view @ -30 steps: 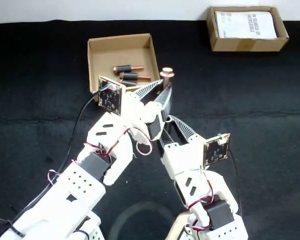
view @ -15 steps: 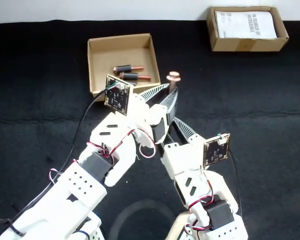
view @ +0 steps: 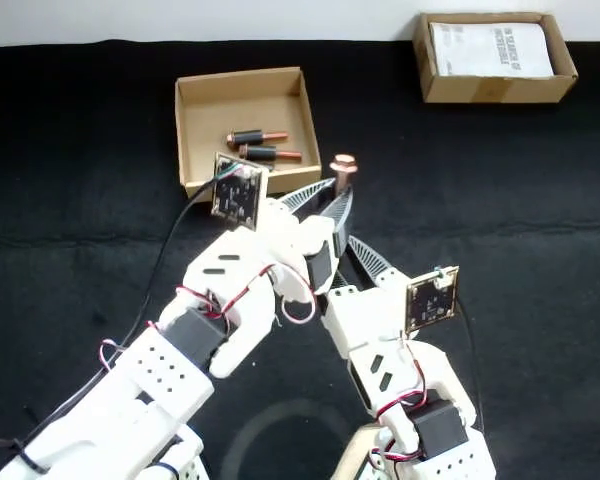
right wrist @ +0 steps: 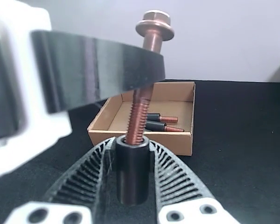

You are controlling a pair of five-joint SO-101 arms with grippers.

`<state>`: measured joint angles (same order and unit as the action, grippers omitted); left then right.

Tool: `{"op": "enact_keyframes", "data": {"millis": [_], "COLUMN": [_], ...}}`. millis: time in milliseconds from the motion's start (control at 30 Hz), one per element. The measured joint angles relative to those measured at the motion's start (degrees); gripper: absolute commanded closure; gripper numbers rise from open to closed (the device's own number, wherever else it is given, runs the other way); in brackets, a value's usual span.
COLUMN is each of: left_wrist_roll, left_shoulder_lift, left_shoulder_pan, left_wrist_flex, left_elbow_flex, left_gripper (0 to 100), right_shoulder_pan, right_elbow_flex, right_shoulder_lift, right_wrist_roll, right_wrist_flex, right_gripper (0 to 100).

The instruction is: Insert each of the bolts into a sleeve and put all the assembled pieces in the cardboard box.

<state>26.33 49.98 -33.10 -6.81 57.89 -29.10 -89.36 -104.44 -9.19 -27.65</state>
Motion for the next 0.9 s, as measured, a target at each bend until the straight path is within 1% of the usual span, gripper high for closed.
{"op": "enact_keyframes", "data": {"millis": [100, 333, 433, 500, 600, 667, 733, 900], "left_wrist_roll": [-0.44, -5.27, -6.95, -7.21, -7.3, -7.3, -7.3, -7.65], "left_shoulder_lift": [1.58, 5.98, 6.68, 6.86, 6.95, 7.03, 7.03, 6.95], "left_shoulder_pan": [0.0, -0.26, -0.35, -0.62, -0.79, -0.97, -1.05, -1.14], "left_wrist_flex": [0.0, -0.18, -2.46, -4.31, -7.03, -9.32, -13.27, -24.97], "left_elbow_flex": [2.64, 6.86, 7.12, 7.12, 7.12, 6.77, 4.84, -2.46], "left_gripper": [99, 99, 99, 95, 85, 78, 75, 75], "right_shoulder_pan": [-0.09, 0.09, 0.18, 0.35, 0.53, 0.62, 0.62, 0.53], "right_elbow_flex": [0.0, -0.09, -0.09, -0.09, -0.09, -0.09, -0.09, 0.0], "right_shoulder_lift": [0.0, 0.0, 0.0, 0.09, 0.09, 0.09, 0.09, 0.0], "right_wrist_roll": [0.0, 0.0, 0.88, 1.58, 2.11, 2.11, 2.29, 2.29], "right_wrist_flex": [0.0, -0.09, -0.09, -0.09, -0.09, -0.09, -0.09, -0.09], "right_gripper": [99.1, 99.1, 99.1, 99.1, 99.1, 99.1, 99.1, 99.1]}}
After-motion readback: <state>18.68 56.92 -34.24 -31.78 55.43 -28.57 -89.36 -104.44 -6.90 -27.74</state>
